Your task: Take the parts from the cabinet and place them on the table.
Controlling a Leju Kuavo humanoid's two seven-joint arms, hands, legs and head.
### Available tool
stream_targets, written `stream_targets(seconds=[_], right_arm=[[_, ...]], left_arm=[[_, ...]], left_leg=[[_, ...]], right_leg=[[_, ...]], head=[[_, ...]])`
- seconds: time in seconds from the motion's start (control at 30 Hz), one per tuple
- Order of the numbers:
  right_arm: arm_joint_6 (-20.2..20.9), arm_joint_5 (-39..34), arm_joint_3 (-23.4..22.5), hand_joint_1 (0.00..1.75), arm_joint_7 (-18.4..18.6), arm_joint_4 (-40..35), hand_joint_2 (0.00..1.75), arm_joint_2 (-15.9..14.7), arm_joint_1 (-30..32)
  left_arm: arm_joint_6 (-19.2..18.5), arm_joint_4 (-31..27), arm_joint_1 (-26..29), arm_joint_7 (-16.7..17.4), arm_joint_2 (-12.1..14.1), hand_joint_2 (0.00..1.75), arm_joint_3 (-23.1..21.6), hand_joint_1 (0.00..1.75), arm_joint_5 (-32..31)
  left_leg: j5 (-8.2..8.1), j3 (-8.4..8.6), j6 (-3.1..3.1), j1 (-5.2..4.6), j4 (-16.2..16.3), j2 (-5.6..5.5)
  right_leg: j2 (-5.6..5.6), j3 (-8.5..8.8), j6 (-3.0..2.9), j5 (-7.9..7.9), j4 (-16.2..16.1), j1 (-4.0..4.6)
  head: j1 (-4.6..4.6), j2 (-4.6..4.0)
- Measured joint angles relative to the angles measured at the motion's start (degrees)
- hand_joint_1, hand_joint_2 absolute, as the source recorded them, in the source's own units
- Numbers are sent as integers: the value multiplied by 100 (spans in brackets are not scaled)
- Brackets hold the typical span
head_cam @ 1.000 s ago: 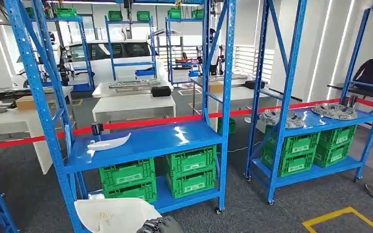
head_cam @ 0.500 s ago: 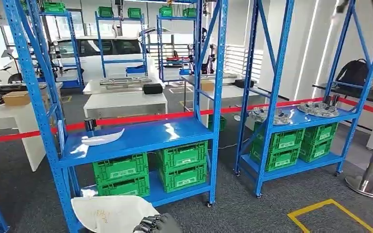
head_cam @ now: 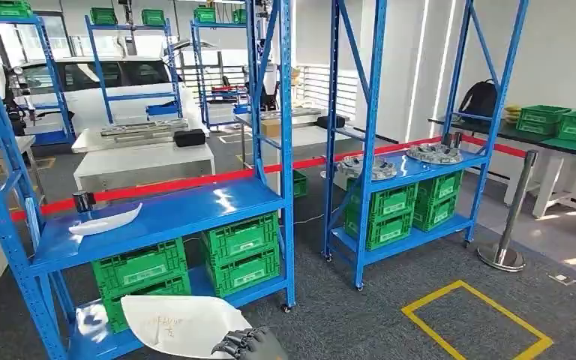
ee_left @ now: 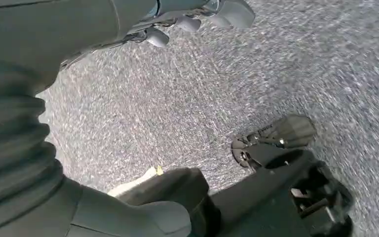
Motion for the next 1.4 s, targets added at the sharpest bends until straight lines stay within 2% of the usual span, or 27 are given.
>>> stream_targets(seconds=[0.03,0.1,0.17,0.2,0.27,0.3,0.33,0.43,0.47,0.53,0.6,0.67,0.7,0.77,0.8,0.83,0.97,1.0,1.03,1.07,1.13,1.17,1.23,1.27,1.3,1.33,1.4], right_arm=[[4,4,-11,175,13,0,175,-2,-1],[55,50,-72,175,-2,2,175,0,1],[107,81,-151,175,2,15,175,-7,1],[120,83,-203,175,11,24,175,-11,-5],[122,96,-278,175,9,24,175,-26,-18],[122,94,-300,175,9,24,175,-31,-19],[118,90,-315,175,9,26,175,-42,-33],[76,85,-381,175,-2,26,175,-85,22],[68,81,-398,175,-2,26,175,-129,33],[50,79,-420,175,0,24,175,-162,16],[44,81,-420,175,0,26,175,-162,33],[28,94,-420,175,-2,26,175,-166,81],[22,96,-422,175,0,26,175,-175,102],[9,98,-435,175,0,26,175,-188,103],[-2,98,-453,175,0,26,175,-190,100],[-9,98,-468,175,0,26,175,-190,103],[-9,101,-514,175,0,24,175,-251,141],[-5,105,-527,175,-2,20,175,-253,154],[2,105,-536,175,4,18,175,-265,151],[13,103,-538,175,9,18,175,-262,153],[30,129,-536,175,-7,18,175,-256,181],[35,149,-538,175,-9,18,175,-258,211],[59,184,-551,175,-4,18,175,-258,247],[65,203,-555,175,-7,18,175,-258,246],[67,210,-558,175,-7,11,175,-258,243],[72,216,-566,175,-7,2,175,-258,242],[92,238,-573,175,-4,-7,175,-254,236]], left_arm=[[2,0,-5,-7,-2,175,0,0,0],[2,4,-5,11,-7,175,-2,0,-15],[2,9,-25,13,-17,175,-2,0,-42],[2,9,-47,26,-22,175,-2,0,-59],[0,11,-49,44,-24,175,-2,0,-68],[0,11,-48,50,-22,175,-2,0,-74],[-2,11,-50,61,-22,175,-2,0,-90],[-17,11,-74,85,-24,175,-7,0,-122],[-28,13,-87,92,-44,175,-13,0,-133],[-37,2,-108,107,-31,175,-13,0,-153],[-44,2,-104,114,-31,175,-13,0,-160],[-48,2,-112,129,-31,175,-15,0,-173],[-50,2,-113,140,-33,175,-22,0,-183],[-57,4,-128,146,-42,175,-33,0,-199],[-57,2,-140,157,-42,175,-35,0,-205],[-57,0,-155,164,-39,175,-35,0,-205],[-65,0,-214,192,-50,175,-37,0,-223],[-65,0,-228,197,-50,175,-39,0,-225],[-65,0,-228,194,-50,175,-39,0,-225],[-65,2,-223,197,-52,175,-39,0,-225],[-65,7,-205,203,-55,175,-39,0,-225],[-65,11,-200,212,-57,175,-39,0,-227],[-65,11,-201,214,-57,175,-39,0,-227],[-65,11,-204,214,-57,175,-39,0,-227],[-65,11,-207,214,-57,175,-39,0,-227],[-65,11,-206,214,-57,175,-39,0,-227],[-65,11,-213,214,-61,175,-42,0,-227]], left_leg=[[-240,-145,-22,1,319,-244],[-652,-527,-26,7,1186,-382],[-678,-707,-2,1,1572,-425],[-491,-611,21,0,1382,-437],[34,-142,89,1,428,-590],[69,10,124,6,56,-877],[21,71,130,15,-61,-964],[47,73,169,-34,-53,-809],[92,87,227,27,-122,-734],[120,83,298,25,-149,-582],[111,77,315,6,-145,-424],[106,65,320,4,-133,-264],[99,64,319,5,-125,-189],[72,66,295,5,-97,-45],[53,73,269,-4,-71,16],[30,68,235,-51,-56,56],[11,134,117,-58,-100,286],[-40,99,62,-13,-47,115],[-201,26,33,-6,152,-201],[-421,-130,18,5,518,-358],[-803,-536,-1,9,1398,-445],[-829,-658,0,9,1640,-452],[-468,-497,6,18,1259,-464],[-201,-277,19,28,792,-502],[37,-45,29,45,285,-643],[-16,67,40,77,26,-1010],[-6,75,79,47,-35,-960]], right_leg=[[62,-16,-18,13,0,-9],[174,-38,-38,26,1,2],[298,-52,-38,37,14,14],[367,-53,-33,40,20,16],[527,-52,-13,51,43,14],[574,-65,2,59,45,-11],[646,-109,43,73,63,17],[841,-171,192,167,-3,-52],[872,-193,230,176,-3,-14],[323,-366,246,-104,385,15],[156,-781,290,-530,1285,0],[124,-995,317,-634,1765,-18],[104,-905,319,-505,1607,-26],[-21,-358,295,-57,634,-23],[-237,-68,266,71,144,-2],[-433,-36,211,-18,61,42],[-154,-87,109,64,-5,26],[-105,-66,74,97,-38,-14],[-42,-70,49,110,-43,-28],[8,-80,22,119,-43,-30],[162,-99,13,122,-42,-27],[249,-102,15,125,-40,-26],[407,-102,29,133,-27,-34],[487,-101,46,140,-13,-42],[549,-103,62,137,2,-48],[607,-134,103,144,15,-46],[738,-215,209,195,20,-71]], head=[[-29,0],[-40,0],[-42,0],[-44,0],[-48,0],[-48,0],[-39,0],[-37,0],[-35,0],[7,0],[9,0],[13,0],[17,0],[22,0],[20,0],[16,0],[-9,0],[-7,0],[-26,0],[-31,0],[-44,0],[-44,0],[-48,0],[-50,0],[-50,0],[-53,0],[-33,0]])
